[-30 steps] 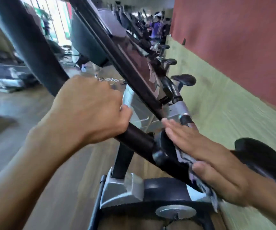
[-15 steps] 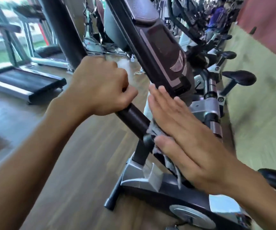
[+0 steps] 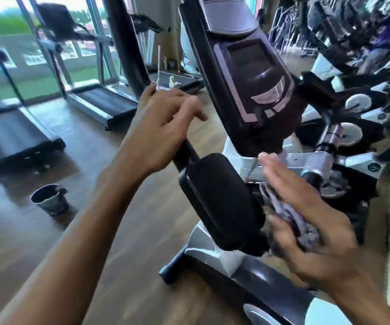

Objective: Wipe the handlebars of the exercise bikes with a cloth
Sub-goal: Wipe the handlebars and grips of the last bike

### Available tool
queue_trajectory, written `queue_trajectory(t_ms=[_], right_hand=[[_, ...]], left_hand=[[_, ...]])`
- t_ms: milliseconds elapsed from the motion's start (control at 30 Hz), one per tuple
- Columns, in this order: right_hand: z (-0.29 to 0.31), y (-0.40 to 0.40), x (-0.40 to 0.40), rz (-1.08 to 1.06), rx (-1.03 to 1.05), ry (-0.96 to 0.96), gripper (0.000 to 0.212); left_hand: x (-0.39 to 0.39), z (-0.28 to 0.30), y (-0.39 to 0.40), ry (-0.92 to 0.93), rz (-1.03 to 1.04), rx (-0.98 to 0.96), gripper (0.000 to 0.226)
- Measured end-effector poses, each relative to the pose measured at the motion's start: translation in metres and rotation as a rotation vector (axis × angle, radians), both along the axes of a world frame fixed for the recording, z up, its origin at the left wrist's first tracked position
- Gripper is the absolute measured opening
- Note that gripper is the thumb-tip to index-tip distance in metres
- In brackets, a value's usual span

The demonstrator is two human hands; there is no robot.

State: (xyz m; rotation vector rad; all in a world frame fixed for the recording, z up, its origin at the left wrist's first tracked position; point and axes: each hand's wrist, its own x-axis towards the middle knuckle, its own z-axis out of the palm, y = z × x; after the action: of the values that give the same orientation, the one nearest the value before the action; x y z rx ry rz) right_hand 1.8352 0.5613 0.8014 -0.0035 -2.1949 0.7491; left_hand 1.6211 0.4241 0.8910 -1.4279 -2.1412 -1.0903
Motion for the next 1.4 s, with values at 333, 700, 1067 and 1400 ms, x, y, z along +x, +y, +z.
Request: queue_trajectory(t_ms=[333,700,1067,1400], right_hand=[[-0.050,-0.016,0.011,-0.230,0.380,-0.181,0.082],[-0.056,0.108,0.013,0.067,0.591,0.097,0.051],[-0.050,0.090,-0.002,0.069,0.403,0.059,0.039],[-0.041,0.139,-0.016,0.059,0.303,-0.152,0.050]], left_hand=[[0.106,-0.029,0.028,0.249,0.641,-0.630,0.057],[0.135,-0.045,0.043,0.121,0.904,-0.540,0.065],[0.143,-0.051,0.052,0.131,1.005,-0.486,0.073],[0.160,-0.058,0.052,0.119,1.003,-0.497,0.086]])
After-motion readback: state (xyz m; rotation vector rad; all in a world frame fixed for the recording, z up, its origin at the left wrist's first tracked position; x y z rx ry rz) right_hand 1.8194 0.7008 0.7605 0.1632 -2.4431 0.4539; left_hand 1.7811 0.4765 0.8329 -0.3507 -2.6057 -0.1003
